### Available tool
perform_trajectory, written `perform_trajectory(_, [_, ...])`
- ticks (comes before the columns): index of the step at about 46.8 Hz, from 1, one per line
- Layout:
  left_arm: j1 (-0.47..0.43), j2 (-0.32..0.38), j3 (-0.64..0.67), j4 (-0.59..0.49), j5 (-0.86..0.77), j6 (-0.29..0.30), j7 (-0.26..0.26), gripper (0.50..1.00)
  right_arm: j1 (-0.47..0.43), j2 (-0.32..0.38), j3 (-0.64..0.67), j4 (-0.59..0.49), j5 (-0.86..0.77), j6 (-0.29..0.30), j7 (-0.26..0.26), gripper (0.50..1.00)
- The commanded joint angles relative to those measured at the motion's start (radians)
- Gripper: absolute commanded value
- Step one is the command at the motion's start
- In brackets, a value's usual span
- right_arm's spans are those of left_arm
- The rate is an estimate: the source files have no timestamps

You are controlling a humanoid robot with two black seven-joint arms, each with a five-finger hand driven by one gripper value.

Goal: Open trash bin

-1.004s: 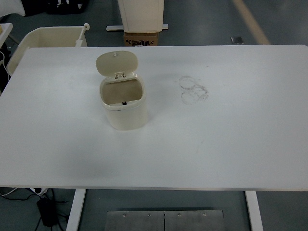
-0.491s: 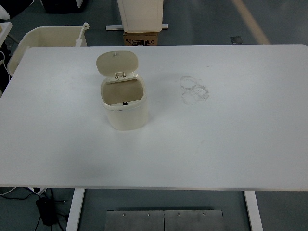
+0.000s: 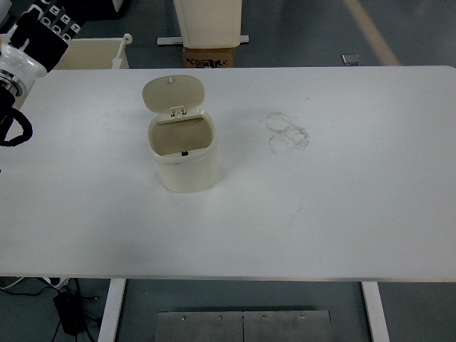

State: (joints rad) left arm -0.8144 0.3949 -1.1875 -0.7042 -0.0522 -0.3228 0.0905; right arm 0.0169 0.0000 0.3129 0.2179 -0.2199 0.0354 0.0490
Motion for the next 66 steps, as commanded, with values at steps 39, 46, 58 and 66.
perform_trajectory(39, [0.035, -0.2, -0.069, 0.232, 0.008, 0.013, -0.022, 1.0, 0.0, 0.0, 0.0, 0.0, 0.001, 0.0, 0.0, 0.991])
perform_trajectory(46, [0.035, -0.211, -0.069, 0.232, 0.011, 0.014, -0.023, 1.0, -0.002, 0.0, 0.002, 0.003, -0.002, 0.001, 0.0, 0.991])
perform_trajectory(58, [0.037, -0.22, -0.067, 0.233, 0.026, 0.013, -0.023, 1.0, -0.002, 0.0, -0.003, -0.002, -0.007, 0.0, -0.005, 0.993])
perform_trajectory(66, [0.037, -0.228, -0.066, 0.233, 0.029, 0.013, -0.023, 1.0, 0.005, 0.0, -0.003, -0.002, -0.009, 0.0, -0.001, 0.991])
